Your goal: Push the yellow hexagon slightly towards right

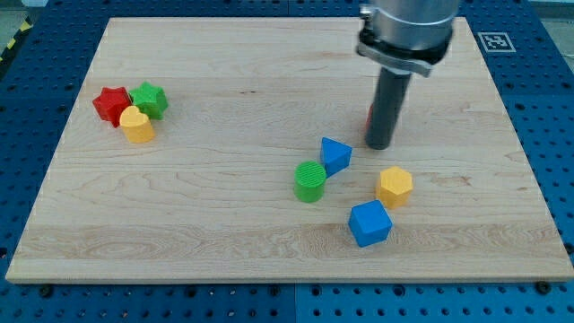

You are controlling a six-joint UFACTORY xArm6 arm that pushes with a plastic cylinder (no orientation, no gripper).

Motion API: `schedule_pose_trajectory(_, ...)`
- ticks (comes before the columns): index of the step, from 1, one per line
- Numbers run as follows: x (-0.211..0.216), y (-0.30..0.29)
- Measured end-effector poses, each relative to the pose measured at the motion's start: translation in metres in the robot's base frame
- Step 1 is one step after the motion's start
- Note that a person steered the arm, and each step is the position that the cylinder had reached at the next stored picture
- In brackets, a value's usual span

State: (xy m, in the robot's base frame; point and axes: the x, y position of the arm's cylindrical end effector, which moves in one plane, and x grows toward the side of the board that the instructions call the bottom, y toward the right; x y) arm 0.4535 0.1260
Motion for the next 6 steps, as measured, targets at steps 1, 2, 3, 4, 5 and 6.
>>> schedule_pose_trajectory(1,0.013,0.021)
schedule_pose_trajectory(2,0.023,0.015)
schedule_pose_trajectory(3,0.023,-0.008)
schedule_pose_trajectory(4,0.023,-0.030)
schedule_pose_trajectory(5,0.028,-0.044)
schedule_pose_trajectory(6,0.048,-0.044)
